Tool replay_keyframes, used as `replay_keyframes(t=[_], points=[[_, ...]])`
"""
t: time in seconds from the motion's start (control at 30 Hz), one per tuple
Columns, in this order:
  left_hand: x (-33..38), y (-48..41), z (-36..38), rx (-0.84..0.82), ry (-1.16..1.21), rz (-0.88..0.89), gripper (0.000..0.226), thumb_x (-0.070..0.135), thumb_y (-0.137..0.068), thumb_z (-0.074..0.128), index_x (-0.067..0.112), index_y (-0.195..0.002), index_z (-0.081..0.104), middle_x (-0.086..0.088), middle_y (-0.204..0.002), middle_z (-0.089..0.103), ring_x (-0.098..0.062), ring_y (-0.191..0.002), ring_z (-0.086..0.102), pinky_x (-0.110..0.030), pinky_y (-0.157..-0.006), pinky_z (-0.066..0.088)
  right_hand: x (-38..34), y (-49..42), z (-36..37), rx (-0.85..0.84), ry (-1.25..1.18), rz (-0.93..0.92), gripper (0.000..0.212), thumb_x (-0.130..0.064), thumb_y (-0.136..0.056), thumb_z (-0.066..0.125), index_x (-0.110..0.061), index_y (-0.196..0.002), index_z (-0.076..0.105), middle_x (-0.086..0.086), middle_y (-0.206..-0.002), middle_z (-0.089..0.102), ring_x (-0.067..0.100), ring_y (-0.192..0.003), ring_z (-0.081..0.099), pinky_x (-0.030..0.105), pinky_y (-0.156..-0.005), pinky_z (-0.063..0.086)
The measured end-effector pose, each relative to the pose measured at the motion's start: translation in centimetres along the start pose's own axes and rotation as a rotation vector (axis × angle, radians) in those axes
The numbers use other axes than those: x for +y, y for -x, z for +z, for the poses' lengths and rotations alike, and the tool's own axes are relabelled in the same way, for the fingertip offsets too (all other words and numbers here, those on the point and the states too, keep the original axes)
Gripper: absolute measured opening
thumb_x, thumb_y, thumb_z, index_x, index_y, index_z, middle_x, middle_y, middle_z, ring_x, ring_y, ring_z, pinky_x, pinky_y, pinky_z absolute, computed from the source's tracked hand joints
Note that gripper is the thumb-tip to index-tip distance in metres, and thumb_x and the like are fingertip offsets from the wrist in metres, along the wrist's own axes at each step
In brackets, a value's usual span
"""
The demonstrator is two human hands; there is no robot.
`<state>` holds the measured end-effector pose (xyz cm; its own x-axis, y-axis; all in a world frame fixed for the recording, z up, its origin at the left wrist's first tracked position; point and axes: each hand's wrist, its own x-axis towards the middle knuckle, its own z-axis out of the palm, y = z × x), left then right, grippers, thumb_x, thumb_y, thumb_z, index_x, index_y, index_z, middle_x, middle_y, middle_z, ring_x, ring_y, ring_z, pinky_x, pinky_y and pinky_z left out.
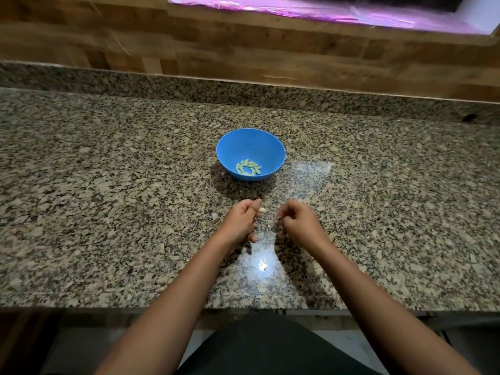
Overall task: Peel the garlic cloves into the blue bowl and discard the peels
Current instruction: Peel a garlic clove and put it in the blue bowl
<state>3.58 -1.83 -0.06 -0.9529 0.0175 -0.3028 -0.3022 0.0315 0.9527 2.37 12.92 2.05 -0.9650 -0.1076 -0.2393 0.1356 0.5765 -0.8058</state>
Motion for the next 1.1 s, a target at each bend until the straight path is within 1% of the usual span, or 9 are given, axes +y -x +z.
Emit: replay_keyframes(t=[0.27, 0.43, 0.53, 0.63, 0.73, 0.8, 0.87, 1.0, 1.1], points=[[-0.5, 0.1, -0.1, 0.036, 0.015, -0.019, 0.027, 0.031, -0.099, 0.043, 0.014, -0.08, 0.05, 0.0, -0.072, 0.042, -0.007, -0.053, 0.037, -0.021, -0.039, 0.042, 0.0, -0.3, -0.3, -0.061, -0.259, 0.074, 0.014, -0.011, -0.09, 0.059, 0.002, -0.084, 0.063, 0.008, -0.071, 0.061, 0.013, -0.056, 0.054, 0.022, -0.051, 0.046], [-0.6, 0.2, -0.2, 0.039, -0.011, -0.002, 0.028, 0.031, -0.099, 0.042, 0.013, -0.079, 0.049, 0.001, -0.067, 0.041, -0.007, -0.051, 0.037, -0.021, -0.039, 0.042, 0.4, -0.4, -0.2, -0.033, -0.304, 0.08, 0.011, -0.005, -0.081, 0.069, -0.001, -0.081, 0.058, 0.008, -0.069, 0.061, 0.014, -0.054, 0.055, 0.022, -0.048, 0.048], [-0.7, 0.3, -0.1, 0.038, -0.026, 0.001, 0.029, 0.033, -0.099, 0.043, 0.012, -0.081, 0.051, 0.0, -0.064, 0.038, -0.009, -0.052, 0.038, -0.024, -0.042, 0.044, 0.2, -0.3, -0.2, -0.006, -0.344, 0.066, 0.008, 0.002, -0.084, 0.063, -0.003, -0.082, 0.056, 0.01, -0.074, 0.061, 0.015, -0.057, 0.057, 0.023, -0.051, 0.049], [-0.4, 0.5, 0.1, 0.058, -0.064, 0.036, 0.025, 0.031, -0.099, 0.043, 0.013, -0.083, 0.052, 0.0, -0.065, 0.044, -0.009, -0.051, 0.041, -0.023, -0.042, 0.044, -0.7, 0.0, -0.2, -0.131, -0.442, 0.068, 0.009, -0.008, -0.089, 0.06, -0.001, -0.092, 0.064, 0.013, -0.084, 0.067, 0.016, -0.063, 0.06, 0.025, -0.058, 0.051], [0.0, 0.8, 0.3, 0.079, -0.161, 0.108, 0.024, 0.029, -0.099, 0.043, 0.011, -0.088, 0.055, -0.014, -0.083, 0.059, -0.009, -0.045, 0.048, -0.019, -0.038, 0.04, -1.6, 0.5, -0.1, -0.227, -0.436, 0.064, 0.014, -0.01, -0.089, 0.059, 0.002, -0.092, 0.064, 0.011, -0.08, 0.066, 0.012, -0.057, 0.057, 0.021, -0.052, 0.049], [0.2, 1.0, 0.6, 0.118, -0.26, 0.149, 0.028, 0.028, -0.099, 0.043, 0.004, -0.093, 0.056, -0.018, -0.083, 0.06, -0.011, -0.046, 0.05, -0.015, -0.037, 0.037, -2.0, 0.7, 0.2, -0.186, -0.432, 0.059, 0.01, -0.006, -0.09, 0.057, 0.003, -0.087, 0.062, 0.011, -0.075, 0.063, 0.01, -0.051, 0.054, 0.017, -0.045, 0.045], [0.3, 1.1, 1.1, 0.202, -0.359, 0.191, 0.027, 0.025, -0.099, 0.044, 0.002, -0.091, 0.056, -0.009, -0.076, 0.057, -0.015, -0.054, 0.05, -0.015, -0.039, 0.034, -2.1, 0.8, 0.8, -0.081, -0.332, 0.021, 0.011, -0.007, -0.09, 0.058, -0.002, -0.081, 0.062, 0.011, -0.071, 0.063, 0.013, -0.051, 0.056, 0.019, -0.044, 0.047], [0.4, 0.9, 1.5, 0.3, -0.467, 0.215, 0.025, 0.024, -0.098, 0.046, 0.007, -0.083, 0.056, -0.007, -0.078, 0.061, -0.019, -0.07, 0.051, -0.025, -0.049, 0.03, -1.0, 0.7, 2.7, 0.128, -0.12, -0.08, 0.012, -0.017, -0.089, 0.062, -0.014, -0.079, 0.066, 0.007, -0.077, 0.068, 0.024, -0.072, 0.067, 0.046, -0.067, 0.057], [0.3, 0.9, 1.7, 0.336, -0.511, 0.234, 0.026, 0.022, -0.097, 0.047, 0.001, -0.086, 0.059, -0.013, -0.081, 0.064, -0.025, -0.074, 0.055, -0.031, -0.057, 0.03, -0.7, 1.2, 3.3, 0.194, -0.128, -0.107, 0.011, -0.016, -0.089, 0.061, -0.011, -0.082, 0.068, 0.004, -0.075, 0.068, 0.023, -0.073, 0.066, 0.047, -0.07, 0.056]])
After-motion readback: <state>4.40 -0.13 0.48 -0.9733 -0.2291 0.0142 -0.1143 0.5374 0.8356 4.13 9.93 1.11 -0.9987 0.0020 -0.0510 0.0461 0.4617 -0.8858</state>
